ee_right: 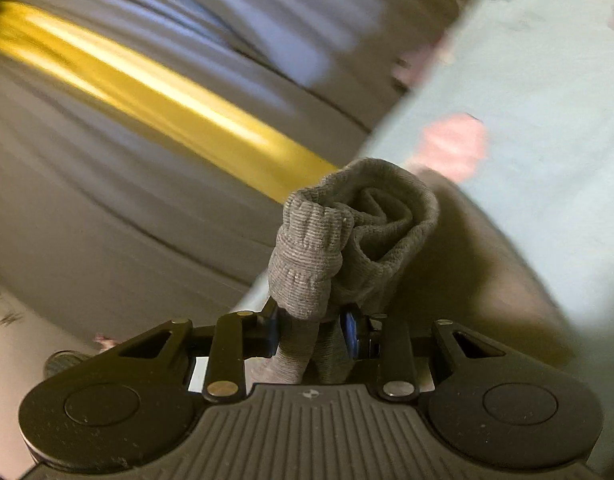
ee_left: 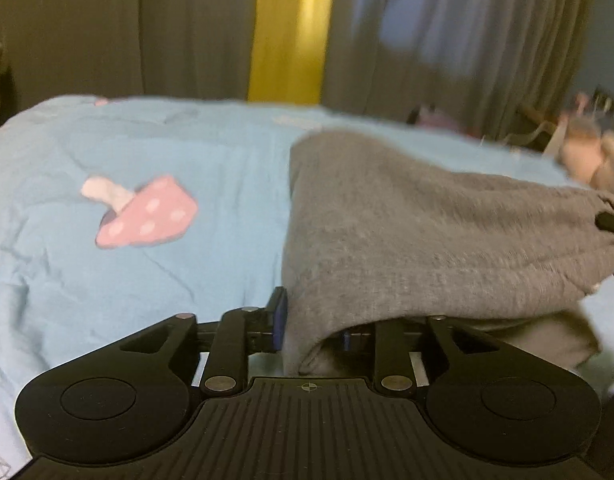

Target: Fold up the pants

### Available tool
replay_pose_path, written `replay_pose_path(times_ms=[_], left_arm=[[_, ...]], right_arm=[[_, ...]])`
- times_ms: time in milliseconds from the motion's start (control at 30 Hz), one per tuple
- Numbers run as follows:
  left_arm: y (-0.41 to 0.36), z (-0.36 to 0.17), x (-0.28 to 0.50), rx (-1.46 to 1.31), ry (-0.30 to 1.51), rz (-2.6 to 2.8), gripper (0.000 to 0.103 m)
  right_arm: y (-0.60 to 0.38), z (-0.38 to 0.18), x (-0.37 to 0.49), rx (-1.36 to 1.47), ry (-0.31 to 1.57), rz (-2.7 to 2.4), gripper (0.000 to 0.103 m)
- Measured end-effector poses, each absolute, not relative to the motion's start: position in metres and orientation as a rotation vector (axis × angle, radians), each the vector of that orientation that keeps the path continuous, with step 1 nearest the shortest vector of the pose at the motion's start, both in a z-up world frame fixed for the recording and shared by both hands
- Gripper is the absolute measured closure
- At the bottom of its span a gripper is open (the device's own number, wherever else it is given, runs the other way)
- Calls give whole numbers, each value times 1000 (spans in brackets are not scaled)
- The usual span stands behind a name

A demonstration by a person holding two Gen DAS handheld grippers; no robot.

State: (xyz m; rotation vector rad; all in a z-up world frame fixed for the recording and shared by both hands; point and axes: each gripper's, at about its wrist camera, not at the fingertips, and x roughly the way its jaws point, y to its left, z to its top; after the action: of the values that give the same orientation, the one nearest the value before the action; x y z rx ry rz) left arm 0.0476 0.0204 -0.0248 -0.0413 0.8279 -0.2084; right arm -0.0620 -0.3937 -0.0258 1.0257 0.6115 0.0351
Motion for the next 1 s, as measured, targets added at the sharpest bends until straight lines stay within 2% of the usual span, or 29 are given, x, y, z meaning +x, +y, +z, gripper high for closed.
replay_pose_path(times_ms=[33, 67, 167, 233, 300, 367, 533, 600, 767, 800, 833, 933, 1000], left_arm=[[19, -28, 46, -38, 867, -196, 63], [19, -33, 49, -52, 912, -192, 62], [22, -37, 52, -76, 962, -175, 58], [21, -36, 53, -70, 957, -169, 55], [21, -37, 52, -62, 961, -165, 55], [23, -39, 52, -61, 970, -160, 52], [22, -41, 55, -62, 982, -152, 50], [21, -42, 57, -65, 982, -152, 50], [25, -44, 60, -87, 988, -154, 53], [26, -44, 60, -97, 985, -157, 63], [27, -43, 60, -109, 983, -160, 68], [35, -35, 55, -150, 910, -143, 75], [41, -29, 52, -195, 857, -148, 72]], right_arm=[[-397, -36, -60, 1041, 652, 22, 69], [-401, -47, -59, 1076, 683, 13, 63], [-410, -76, -54, 1211, 733, 2, 39], [-412, -83, -50, 1250, 725, -3, 36], [-415, -93, -42, 1326, 692, 2, 23], [-416, -100, -49, 1385, 669, 5, 18], [-416, -100, -33, 1386, 650, -13, 21], [-414, -91, -38, 1317, 625, -18, 57], [-404, -65, -37, 1182, 629, -32, 58], [-398, -53, -34, 1136, 619, -14, 59], [-392, -38, -31, 1094, 604, 18, 60], [-383, 3, -31, 1068, 474, 174, 60], [-386, 19, -38, 1089, 345, 293, 59]])
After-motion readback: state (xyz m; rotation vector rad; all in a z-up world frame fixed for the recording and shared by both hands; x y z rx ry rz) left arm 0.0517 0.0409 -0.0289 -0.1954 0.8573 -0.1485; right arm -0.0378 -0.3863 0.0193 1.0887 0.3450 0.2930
